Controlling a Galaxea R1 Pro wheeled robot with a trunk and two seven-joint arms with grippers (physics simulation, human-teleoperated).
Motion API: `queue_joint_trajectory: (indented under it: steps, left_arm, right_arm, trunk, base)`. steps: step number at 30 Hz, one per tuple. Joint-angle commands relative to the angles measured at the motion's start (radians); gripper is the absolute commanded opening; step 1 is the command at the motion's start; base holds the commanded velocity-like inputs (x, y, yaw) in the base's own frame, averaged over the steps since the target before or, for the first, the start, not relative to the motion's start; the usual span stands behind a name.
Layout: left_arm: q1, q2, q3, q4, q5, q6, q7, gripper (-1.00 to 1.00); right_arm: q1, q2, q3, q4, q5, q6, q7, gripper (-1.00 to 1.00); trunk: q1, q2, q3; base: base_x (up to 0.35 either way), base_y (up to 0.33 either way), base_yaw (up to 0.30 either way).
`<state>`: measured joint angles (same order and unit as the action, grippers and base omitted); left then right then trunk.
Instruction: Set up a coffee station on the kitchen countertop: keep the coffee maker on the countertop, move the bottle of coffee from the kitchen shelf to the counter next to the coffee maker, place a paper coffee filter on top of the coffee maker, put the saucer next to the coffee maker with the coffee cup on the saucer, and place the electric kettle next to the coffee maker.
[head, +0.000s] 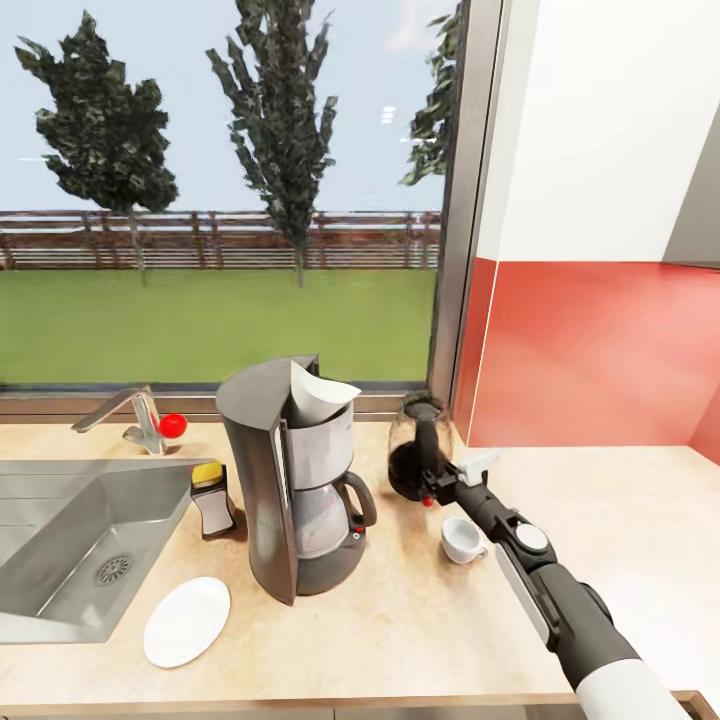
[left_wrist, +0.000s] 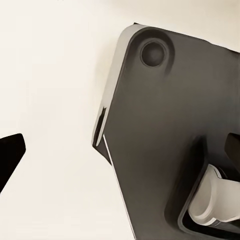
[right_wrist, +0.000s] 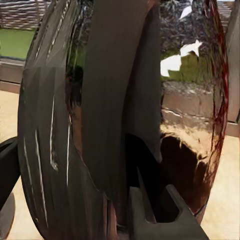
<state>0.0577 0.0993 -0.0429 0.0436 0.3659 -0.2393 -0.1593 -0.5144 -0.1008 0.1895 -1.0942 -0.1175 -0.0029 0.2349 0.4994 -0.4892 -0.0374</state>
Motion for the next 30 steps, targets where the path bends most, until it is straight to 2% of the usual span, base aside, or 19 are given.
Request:
queue_joint_trajectory:
  steps: [1, 9, 30]
  left_arm:
    - [-0.001, 0.0, -0.005, 0.002, 0.01, -0.005, -0.006, 1.0]
    - [-0.001, 0.0, -0.005, 0.002, 0.01, -0.005, -0.006, 1.0]
    - [-0.001, -0.001, -0.005, 0.002, 0.01, -0.005, -0.006, 1.0]
  right_arm:
    - [-0.001, 0.002, 0.001, 0.002, -0.012, -0.001, 0.001, -1.0]
    - [-0.001, 0.006, 0.002, 0.057, -0.013, -0.047, 0.001, -1.0]
    - [-0.001, 0.012, 0.004, 0.062, -0.015, -0.051, 0.003, -1.0]
  trunk:
    - [0.0, -0.002, -0.002]
    - [0.0, -0.002, -0.002]
    - [0.0, -0.002, -0.002]
  base:
    - [0.0, 0.0, 0.0]
    - [0.061, 0.033, 0.0]
    - [0.01, 0.011, 0.0]
